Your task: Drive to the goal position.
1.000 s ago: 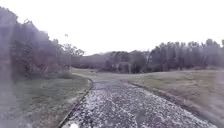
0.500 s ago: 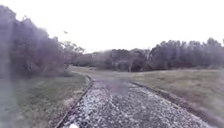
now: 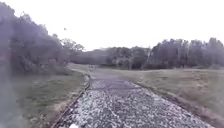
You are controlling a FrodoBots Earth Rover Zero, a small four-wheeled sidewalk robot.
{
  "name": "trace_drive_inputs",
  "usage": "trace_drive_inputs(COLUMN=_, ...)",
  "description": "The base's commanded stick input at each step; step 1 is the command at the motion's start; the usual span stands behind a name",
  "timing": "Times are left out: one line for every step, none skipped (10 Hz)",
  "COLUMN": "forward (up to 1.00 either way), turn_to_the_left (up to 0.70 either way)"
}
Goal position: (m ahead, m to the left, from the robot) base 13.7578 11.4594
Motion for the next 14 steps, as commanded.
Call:
trace_drive_inputs(forward=0.7, turn_to_the_left=0.0)
trace_drive_inputs(forward=0.7, turn_to_the_left=0.0)
trace_drive_inputs(forward=0.7, turn_to_the_left=0.0)
trace_drive_inputs(forward=0.7, turn_to_the_left=0.0)
trace_drive_inputs(forward=0.7, turn_to_the_left=0.0)
trace_drive_inputs(forward=0.7, turn_to_the_left=0.0)
trace_drive_inputs(forward=0.7, turn_to_the_left=0.0)
trace_drive_inputs(forward=0.7, turn_to_the_left=0.0)
trace_drive_inputs(forward=0.7, turn_to_the_left=0.0)
trace_drive_inputs(forward=0.7, turn_to_the_left=0.0)
trace_drive_inputs(forward=0.7, turn_to_the_left=0.0)
trace_drive_inputs(forward=0.7, turn_to_the_left=0.0)
trace_drive_inputs(forward=0.7, turn_to_the_left=0.0)
trace_drive_inputs(forward=0.7, turn_to_the_left=0.0)
